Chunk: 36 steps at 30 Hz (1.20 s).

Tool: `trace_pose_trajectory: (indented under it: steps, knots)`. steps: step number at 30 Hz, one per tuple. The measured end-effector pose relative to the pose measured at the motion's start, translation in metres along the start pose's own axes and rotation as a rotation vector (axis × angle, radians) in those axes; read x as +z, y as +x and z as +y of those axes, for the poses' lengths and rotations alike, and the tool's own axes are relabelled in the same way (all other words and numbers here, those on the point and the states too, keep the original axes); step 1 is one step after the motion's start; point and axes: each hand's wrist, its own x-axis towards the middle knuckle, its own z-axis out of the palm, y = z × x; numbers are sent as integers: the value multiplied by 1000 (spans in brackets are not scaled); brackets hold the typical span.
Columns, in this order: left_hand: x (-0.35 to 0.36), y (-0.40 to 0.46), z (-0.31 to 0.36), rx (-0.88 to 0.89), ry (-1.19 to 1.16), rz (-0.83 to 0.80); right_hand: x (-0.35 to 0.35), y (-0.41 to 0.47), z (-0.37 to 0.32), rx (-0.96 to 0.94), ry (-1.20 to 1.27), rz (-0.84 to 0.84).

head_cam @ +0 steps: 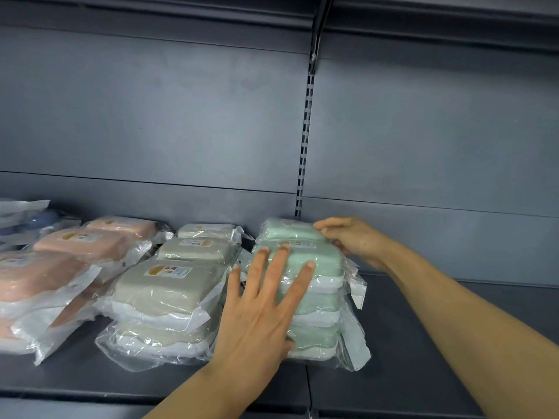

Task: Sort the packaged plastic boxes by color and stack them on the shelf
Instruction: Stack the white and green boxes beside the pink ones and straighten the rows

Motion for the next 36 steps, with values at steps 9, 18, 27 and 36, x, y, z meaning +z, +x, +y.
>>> trace_pose_trajectory:
  steps: [9, 18, 27, 36]
  knots:
    - [-3, 4, -5, 20, -2, -24, 0, 16, -21, -63, -268, -41]
    - [-4, 6, -8, 47, -38, -30, 12, 25, -37, -183, -373, -153]
    - [-4, 13, -11, 70, -2, -49, 13, 23, -53, -79, -459, -287]
    - [-1, 19, -15, 75, 1, -66, 4, -2, -44, -77, -345, -317]
